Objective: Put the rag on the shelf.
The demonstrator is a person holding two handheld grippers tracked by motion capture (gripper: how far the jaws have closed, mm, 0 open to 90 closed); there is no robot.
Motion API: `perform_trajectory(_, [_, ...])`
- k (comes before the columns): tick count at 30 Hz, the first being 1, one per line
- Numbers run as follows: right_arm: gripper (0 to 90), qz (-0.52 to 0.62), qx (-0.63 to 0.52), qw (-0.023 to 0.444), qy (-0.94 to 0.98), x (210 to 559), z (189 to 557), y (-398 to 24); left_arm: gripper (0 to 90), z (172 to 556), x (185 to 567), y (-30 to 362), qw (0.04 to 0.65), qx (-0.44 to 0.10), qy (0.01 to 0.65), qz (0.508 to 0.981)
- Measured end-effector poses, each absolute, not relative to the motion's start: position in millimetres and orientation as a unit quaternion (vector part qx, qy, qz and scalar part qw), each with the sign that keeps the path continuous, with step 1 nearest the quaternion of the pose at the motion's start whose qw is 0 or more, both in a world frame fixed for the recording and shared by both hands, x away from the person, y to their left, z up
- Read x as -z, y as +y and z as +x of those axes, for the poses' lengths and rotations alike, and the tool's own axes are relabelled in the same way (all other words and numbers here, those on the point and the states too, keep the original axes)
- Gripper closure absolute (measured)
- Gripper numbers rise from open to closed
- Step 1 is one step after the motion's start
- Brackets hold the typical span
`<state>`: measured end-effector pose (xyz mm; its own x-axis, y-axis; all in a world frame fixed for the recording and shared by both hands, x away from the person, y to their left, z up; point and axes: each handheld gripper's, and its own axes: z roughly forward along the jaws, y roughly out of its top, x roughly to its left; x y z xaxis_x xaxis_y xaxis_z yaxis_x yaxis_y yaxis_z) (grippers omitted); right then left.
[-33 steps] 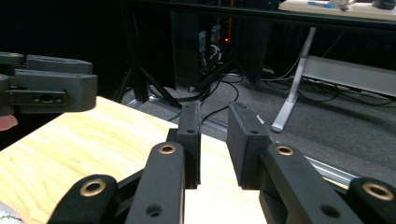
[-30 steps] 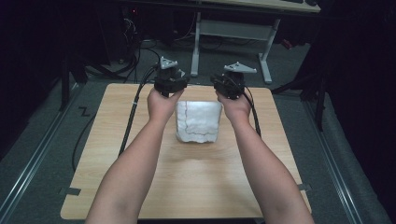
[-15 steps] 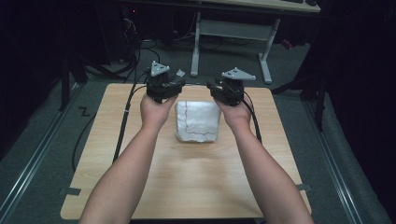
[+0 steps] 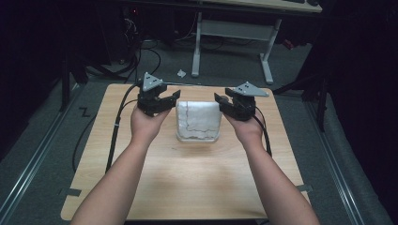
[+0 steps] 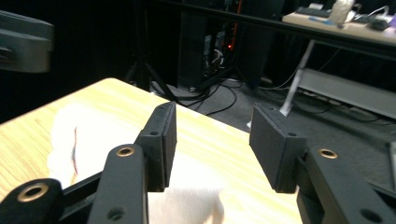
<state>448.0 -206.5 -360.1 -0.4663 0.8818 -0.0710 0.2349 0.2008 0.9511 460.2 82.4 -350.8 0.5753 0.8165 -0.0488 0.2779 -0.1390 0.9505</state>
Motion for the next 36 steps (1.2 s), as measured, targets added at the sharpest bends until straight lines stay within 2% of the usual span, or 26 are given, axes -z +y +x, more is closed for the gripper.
perform_trajectory(5, [50.0,0.391,-0.488,0.334,0.706,366.9,429.1,-214.1,43.5,441.9,365.5,92.6,0.541,-0.245,0.385,0.707])
perform_trajectory(10, [47.2,0.392,-0.488,0.323,0.71,371.8,418.4,-217.7,42.9,428.7,373.6,97.4,0.529,-0.258,0.375,0.716])
perform_trajectory(20, [43.7,0.389,-0.471,0.311,0.728,393.7,401.3,-219.7,42.2,414.8,401.7,106.2,0.514,-0.23,0.379,0.734])
perform_trajectory(29, [43.0,0.376,-0.448,0.305,0.752,425.3,384.6,-215.1,41.3,398.9,452.8,109.5,0.47,-0.189,0.382,0.773])
perform_trajectory(36, [42.2,0.382,-0.43,0.277,0.77,464.6,367.4,-211.8,40.2,372.8,497.5,117.3,0.428,-0.146,0.389,0.802])
